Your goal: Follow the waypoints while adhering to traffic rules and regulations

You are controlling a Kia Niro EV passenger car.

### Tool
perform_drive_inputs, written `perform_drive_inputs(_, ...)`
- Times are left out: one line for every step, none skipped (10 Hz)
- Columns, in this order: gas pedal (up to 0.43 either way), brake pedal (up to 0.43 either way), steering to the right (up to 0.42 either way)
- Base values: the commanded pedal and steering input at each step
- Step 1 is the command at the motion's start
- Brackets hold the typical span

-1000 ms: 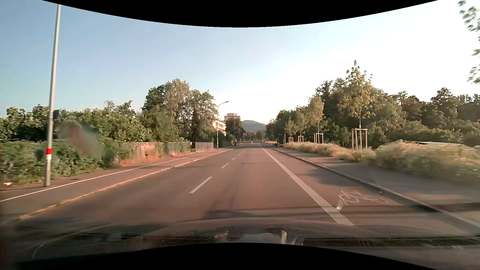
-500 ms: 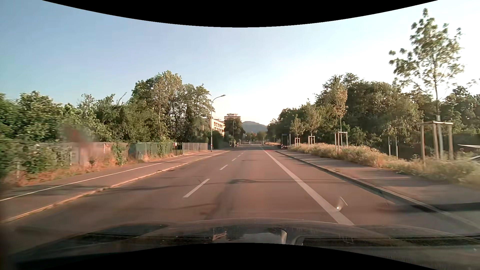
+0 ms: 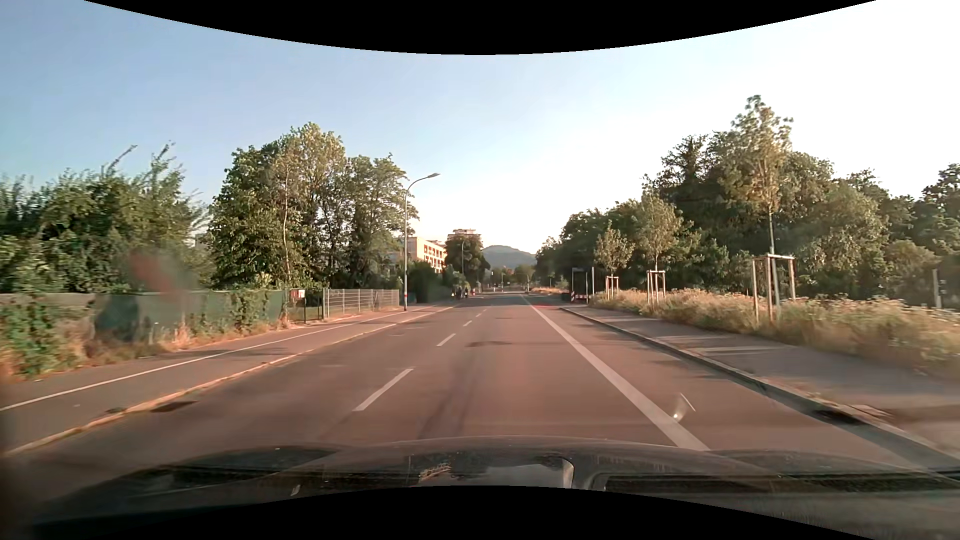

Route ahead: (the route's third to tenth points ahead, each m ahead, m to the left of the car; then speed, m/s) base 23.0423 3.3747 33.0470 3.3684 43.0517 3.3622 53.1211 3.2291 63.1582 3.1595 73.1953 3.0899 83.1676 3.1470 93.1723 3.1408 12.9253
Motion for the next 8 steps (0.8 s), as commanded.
perform_drive_inputs(0.059, 0.000, -0.002)
perform_drive_inputs(0.059, 0.000, -0.002)
perform_drive_inputs(0.059, 0.000, -0.002)
perform_drive_inputs(0.059, 0.000, -0.002)
perform_drive_inputs(0.059, 0.000, -0.002)
perform_drive_inputs(0.059, 0.000, -0.001)
perform_drive_inputs(0.067, 0.000, -0.002)
perform_drive_inputs(0.067, 0.000, -0.001)
